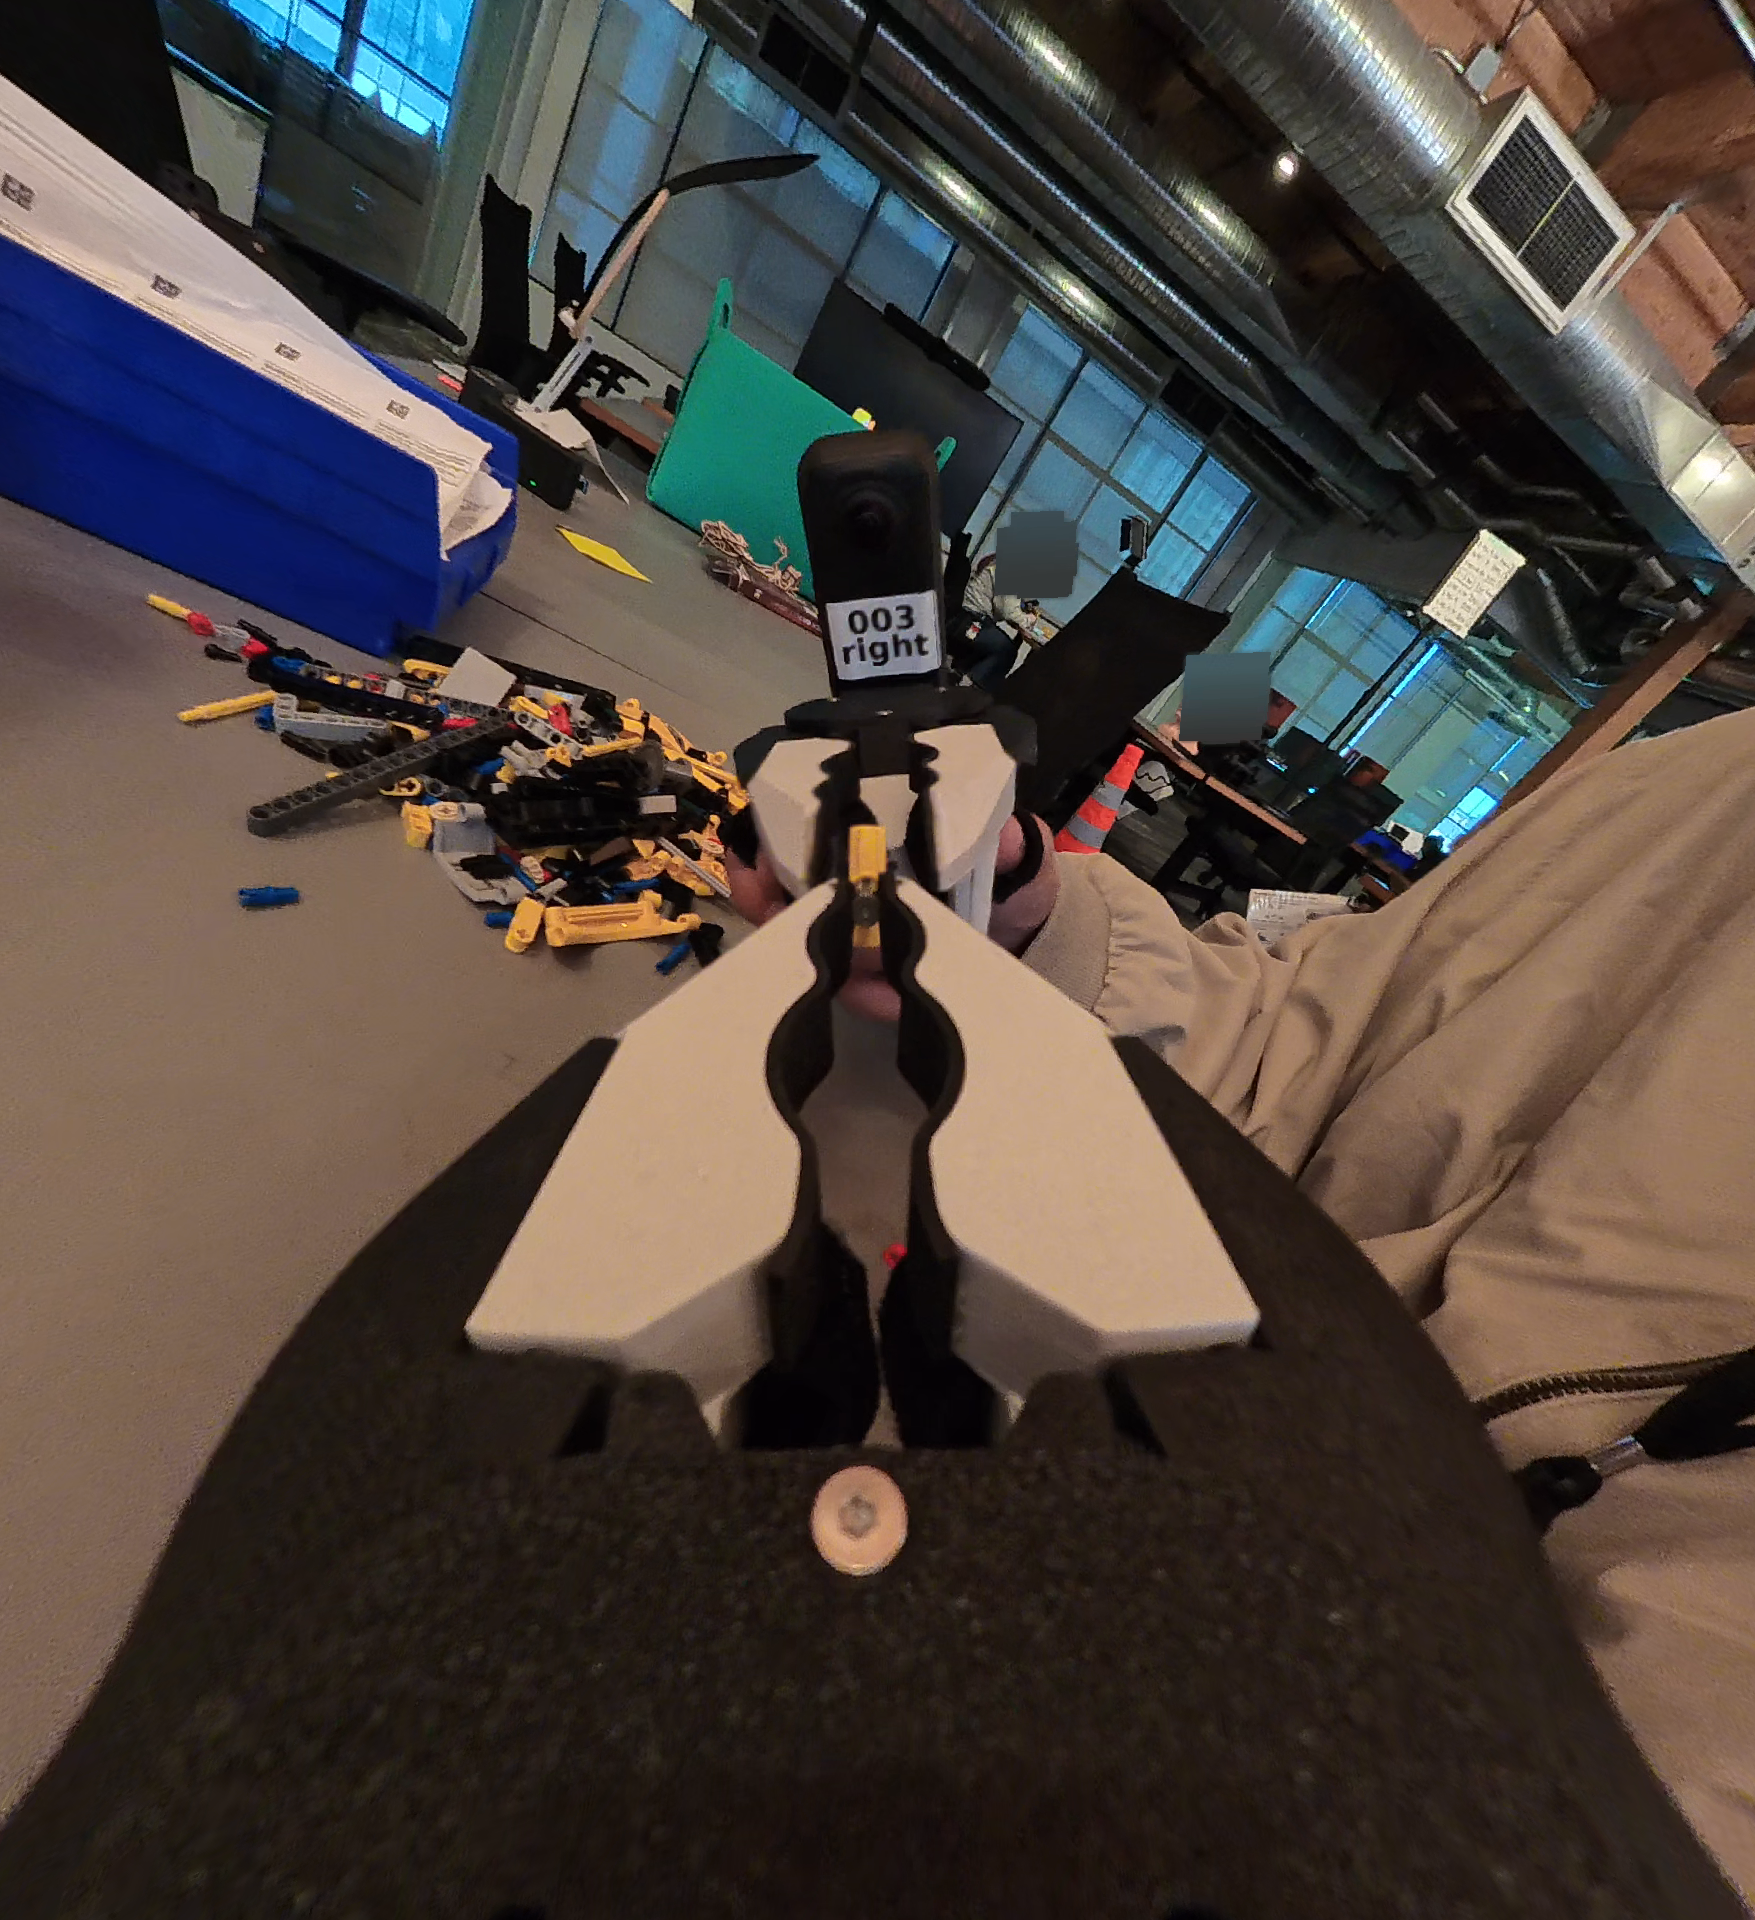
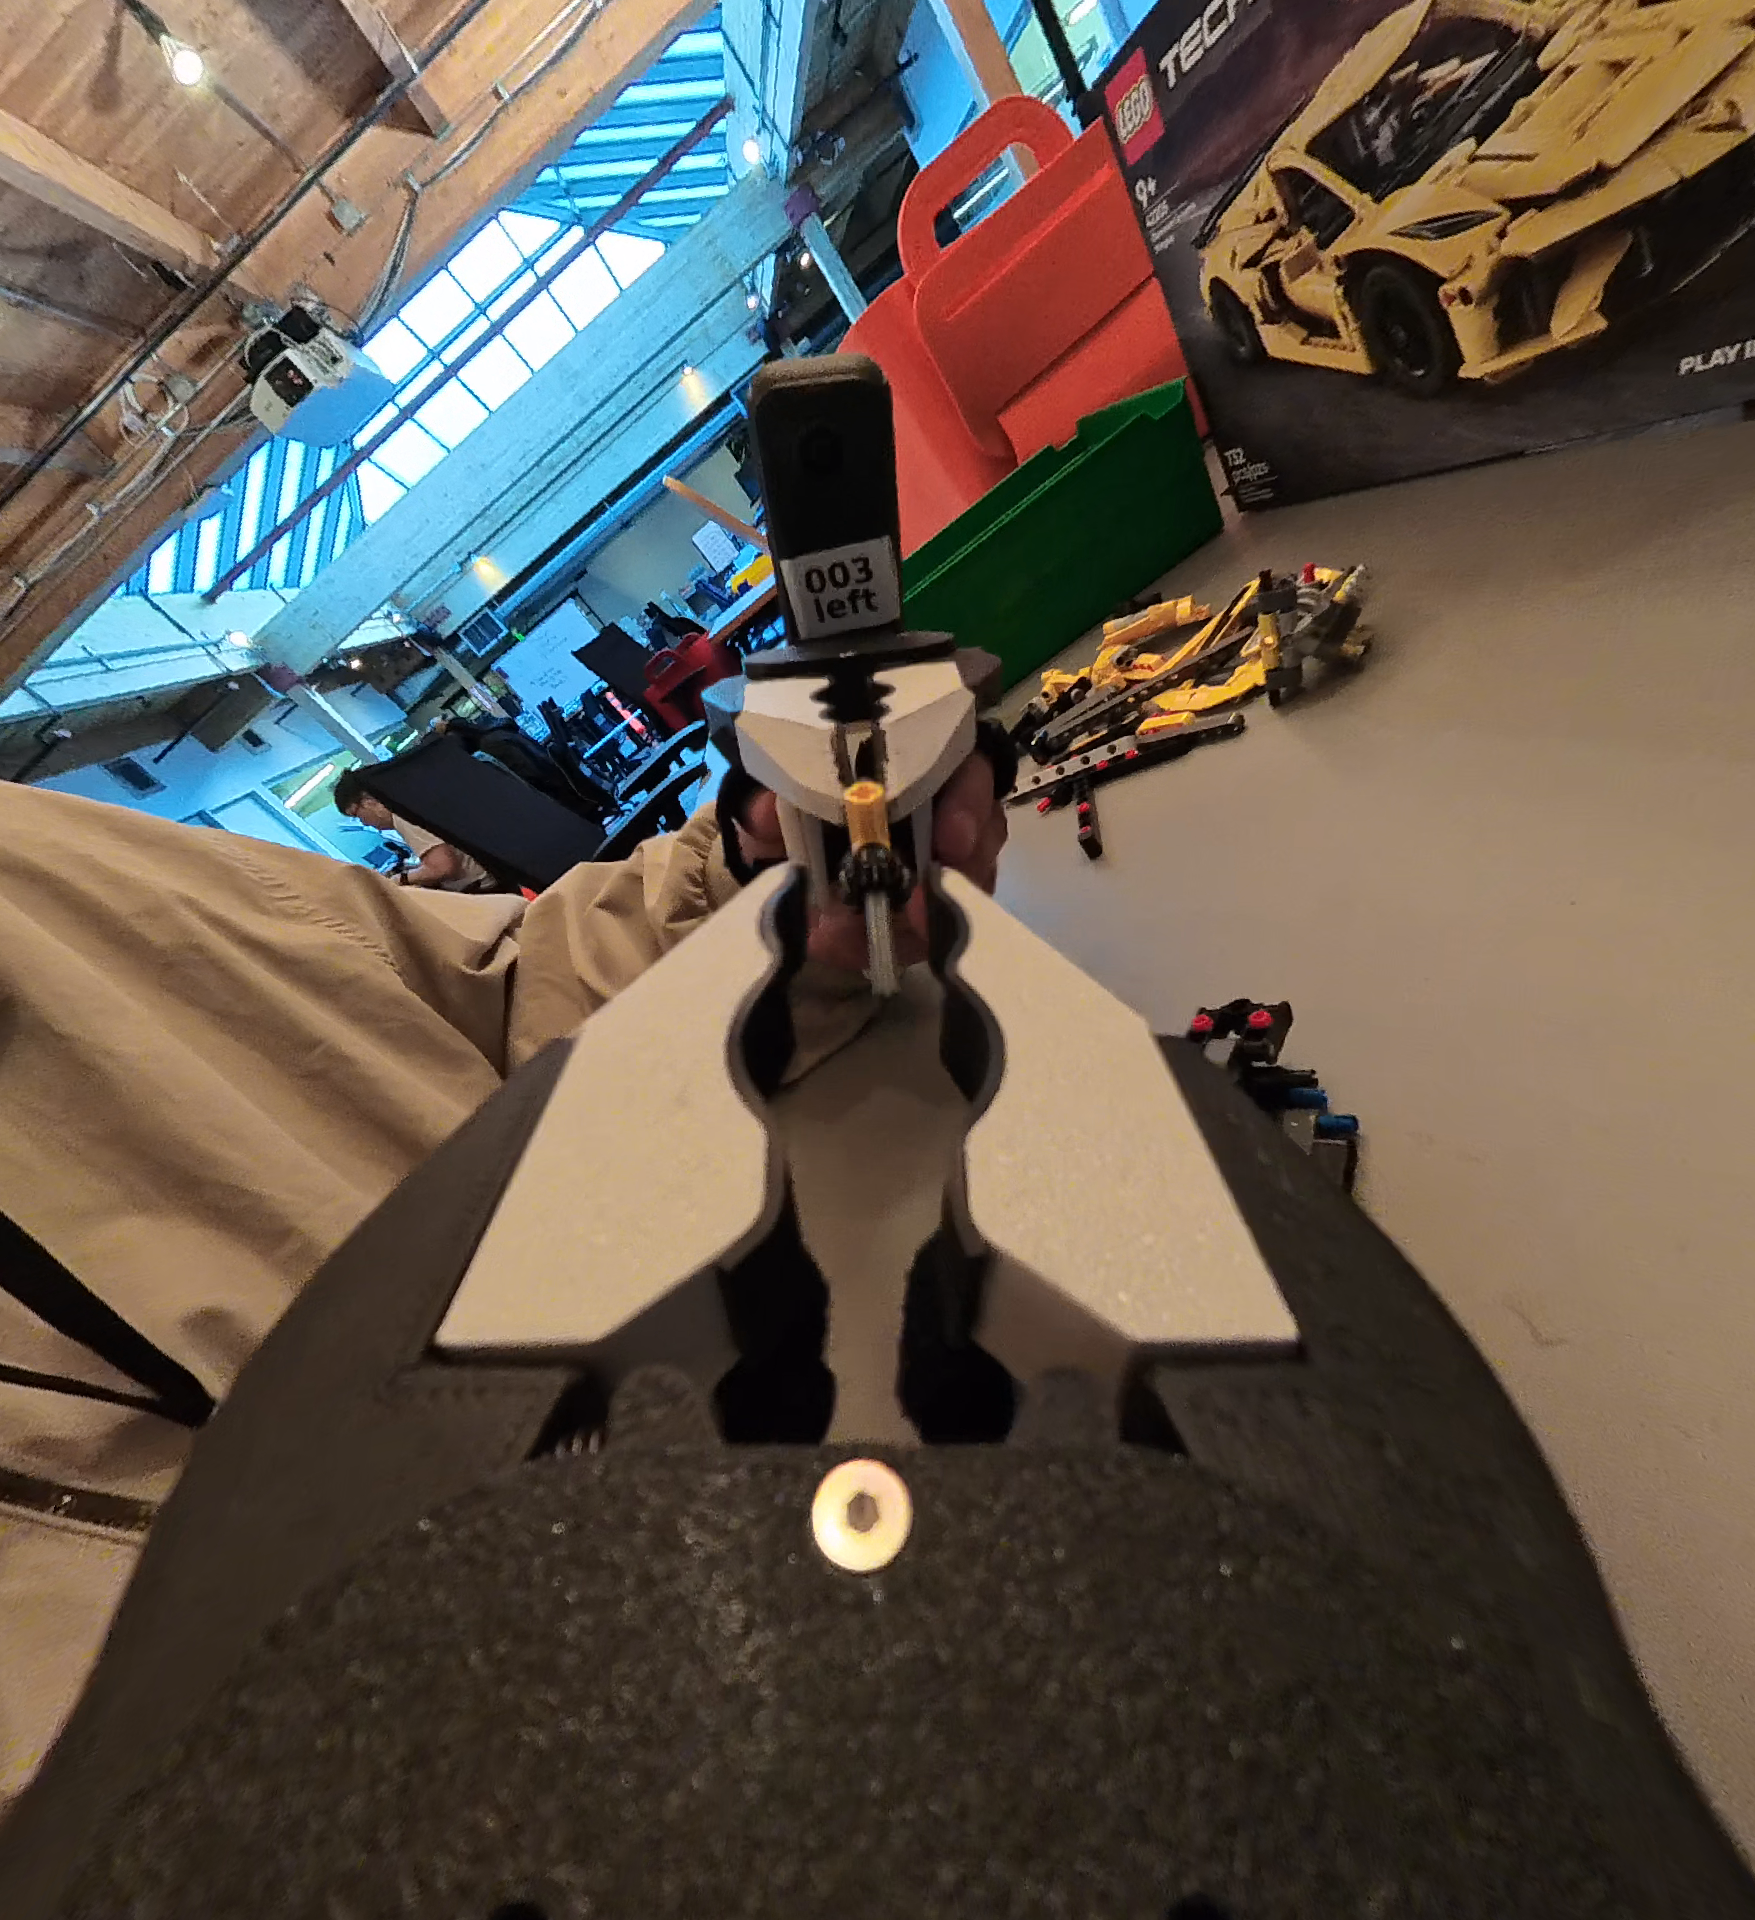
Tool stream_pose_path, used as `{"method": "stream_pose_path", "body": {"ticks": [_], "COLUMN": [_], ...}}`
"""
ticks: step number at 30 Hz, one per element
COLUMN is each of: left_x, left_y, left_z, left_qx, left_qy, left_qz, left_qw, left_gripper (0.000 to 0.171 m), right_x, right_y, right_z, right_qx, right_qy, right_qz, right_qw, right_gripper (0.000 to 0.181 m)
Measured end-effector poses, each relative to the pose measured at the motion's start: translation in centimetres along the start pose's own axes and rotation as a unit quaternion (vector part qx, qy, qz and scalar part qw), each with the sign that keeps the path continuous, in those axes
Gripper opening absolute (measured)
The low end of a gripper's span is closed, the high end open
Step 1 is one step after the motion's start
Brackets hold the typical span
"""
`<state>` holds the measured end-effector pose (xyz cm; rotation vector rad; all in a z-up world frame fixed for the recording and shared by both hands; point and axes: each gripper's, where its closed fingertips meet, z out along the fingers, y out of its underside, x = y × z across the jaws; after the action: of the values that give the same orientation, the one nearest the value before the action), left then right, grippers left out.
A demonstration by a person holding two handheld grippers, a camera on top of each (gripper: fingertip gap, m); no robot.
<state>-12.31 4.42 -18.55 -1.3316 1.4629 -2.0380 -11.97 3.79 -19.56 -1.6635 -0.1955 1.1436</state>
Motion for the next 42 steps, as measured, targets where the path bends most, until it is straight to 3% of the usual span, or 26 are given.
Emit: {"method": "stream_pose_path", "body": {"ticks": [5,10,14,16,18,20,22,24,26,29,32,34,38,40,41,42], "left_x": [0.1,0.4,-1.9,-3.4,-4.8,-5.3,-5.3,-5.2,-5.0,-4.5,-4.4,-4.7,-4.2,-4.1,-4.0,-4.0], "left_y": [0.2,0.1,-3.3,-2.9,-1.4,-0.2,0.0,-0.2,-0.2,0.4,1.8,2.9,3.8,4.0,4.2,4.1], "left_z": [0.3,-0.6,-5.2,-6.1,-5.6,-4.7,-3.9,-3.4,-3.0,-2.0,-0.7,0.0,0.9,1.1,1.2,1.1], "left_qx": [-0.004,-0.019,0.034,0.012,-0.021,-0.036,-0.03,-0.016,-0.004,-0.003,-0.031,-0.051,-0.074,-0.083,-0.088,-0.087], "left_qy": [0.001,-0.007,-0.055,-0.087,-0.111,-0.117,-0.117,-0.109,-0.1,-0.078,-0.083,-0.097,-0.096,-0.097,-0.098,-0.098], "left_qz": [0.001,0.052,0.065,0.067,0.055,0.037,0.027,0.008,-0.021,-0.063,-0.077,-0.088,-0.076,-0.07,-0.066,-0.06], "left_qw": [1.0,0.998,0.996,0.994,0.992,0.992,0.992,0.994,0.995,0.995,0.993,0.99,0.99,0.989,0.989,0.989], "left_gripper": [0.004,0.004,0.003,0.003,0.004,0.003,0.004,0.004,0.004,0.004,0.004,0.004,0.004,0.004,0.004,0.004], "right_x": [0.1,-0.1,2.6,6.5,10.2,12.3,13.2,14.2,13.2,9.9,6.8,5.7,5.8,5.8,5.7,5.7], "right_y": [0.2,0.0,-2.0,-1.0,-0.2,0.7,0.1,-0.5,-1.9,-2.3,-0.5,1.3,2.9,3.8,3.6,3.4], "right_z": [-0.1,-0.8,-6.3,-9.8,-13.6,-16.3,-17.8,-19.7,-18.5,-11.8,-5.0,-2.0,-0.4,0.1,0.0,-0.3], "right_qx": [-0.011,-0.021,0.011,-0.048,-0.098,-0.139,-0.131,-0.147,-0.129,-0.121,-0.135,-0.166,-0.215,-0.234,-0.227,-0.228], "right_qy": [0.005,-0.003,0.044,0.166,0.301,0.376,0.424,0.481,0.472,0.383,0.319,0.316,0.367,0.356,0.36,0.365], "right_qz": [-0.003,-0.015,0.006,-0.019,-0.041,-0.04,-0.069,-0.098,-0.158,-0.292,-0.348,-0.371,-0.444,-0.443,-0.451,-0.461], "right_qw": [1.0,1.0,0.999,0.985,0.948,0.915,0.894,0.859,0.857,0.868,0.871,0.858,0.788,0.789,0.785,0.776], "right_gripper": [0.012,0.011,0.011,0.012,0.012,0.012,0.012,0.028,0.045,0.07,0.076,0.068,0.049,0.048,0.03,0.024]}}
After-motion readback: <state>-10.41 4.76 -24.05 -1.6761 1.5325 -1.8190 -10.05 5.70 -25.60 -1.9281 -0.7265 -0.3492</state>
